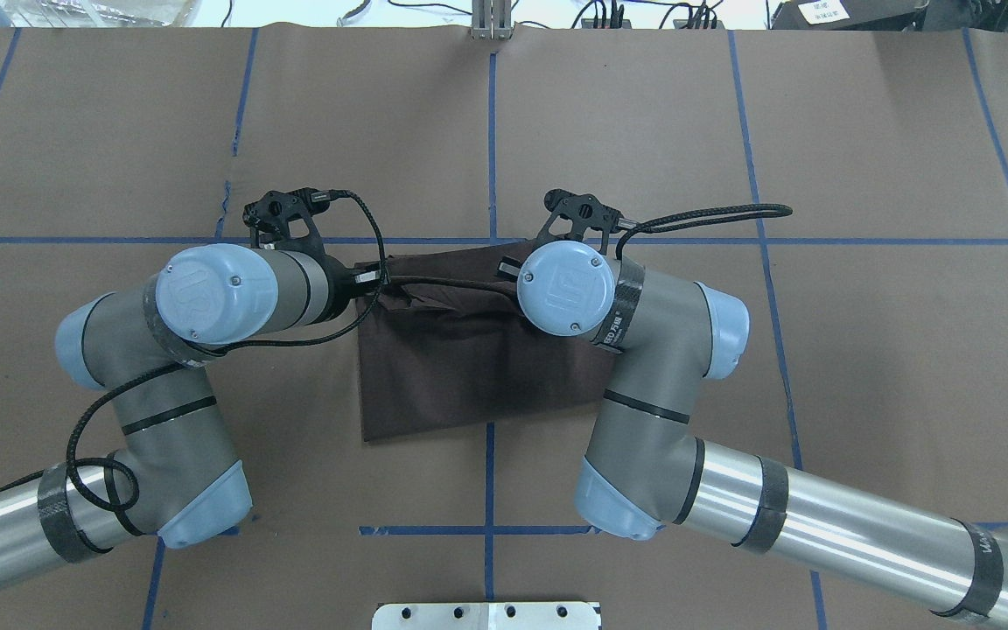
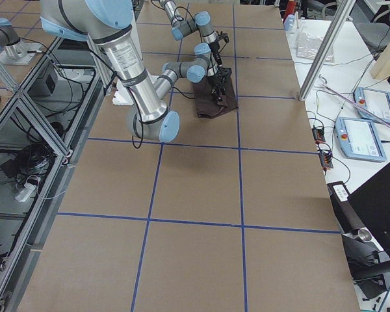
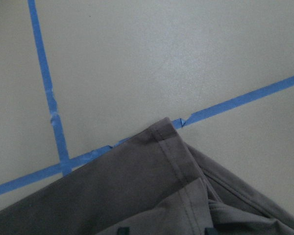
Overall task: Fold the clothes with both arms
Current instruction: 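Lay the folded edge down near the far edge and open both grippers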
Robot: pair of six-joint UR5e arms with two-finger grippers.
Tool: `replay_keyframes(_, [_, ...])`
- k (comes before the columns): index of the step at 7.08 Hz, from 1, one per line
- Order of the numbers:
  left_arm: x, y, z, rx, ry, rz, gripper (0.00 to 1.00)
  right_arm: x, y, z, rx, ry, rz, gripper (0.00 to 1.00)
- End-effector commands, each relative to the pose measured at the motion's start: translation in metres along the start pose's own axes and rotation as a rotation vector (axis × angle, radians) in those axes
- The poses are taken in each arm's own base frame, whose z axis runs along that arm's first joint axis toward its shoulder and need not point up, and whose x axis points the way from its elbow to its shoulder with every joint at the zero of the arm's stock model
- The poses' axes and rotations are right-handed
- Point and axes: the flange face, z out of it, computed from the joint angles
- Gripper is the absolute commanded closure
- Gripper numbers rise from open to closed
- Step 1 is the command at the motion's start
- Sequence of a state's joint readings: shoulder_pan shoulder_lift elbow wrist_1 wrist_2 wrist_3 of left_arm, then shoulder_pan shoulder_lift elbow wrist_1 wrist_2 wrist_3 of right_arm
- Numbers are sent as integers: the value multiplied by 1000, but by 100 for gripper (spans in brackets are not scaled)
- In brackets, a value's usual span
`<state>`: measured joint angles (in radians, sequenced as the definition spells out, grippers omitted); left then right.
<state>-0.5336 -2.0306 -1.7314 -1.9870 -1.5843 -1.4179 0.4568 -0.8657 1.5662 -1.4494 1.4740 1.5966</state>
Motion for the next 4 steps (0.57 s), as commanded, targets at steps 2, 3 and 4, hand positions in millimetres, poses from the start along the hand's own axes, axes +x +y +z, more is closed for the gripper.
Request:
replay_keyframes(2, [-11,-26,-10,-25,9,105,0,-23,40,-18,-37,-44,-152,0])
replay_keyframes(3, [-11,-26,-10,-25,9,105,0,-30,68,-23,-42,-59,-216,0])
replay_keyframes(4, [-11,-26,-10,-25,9,104,0,-27,94,-16,-33,-47,-291,0])
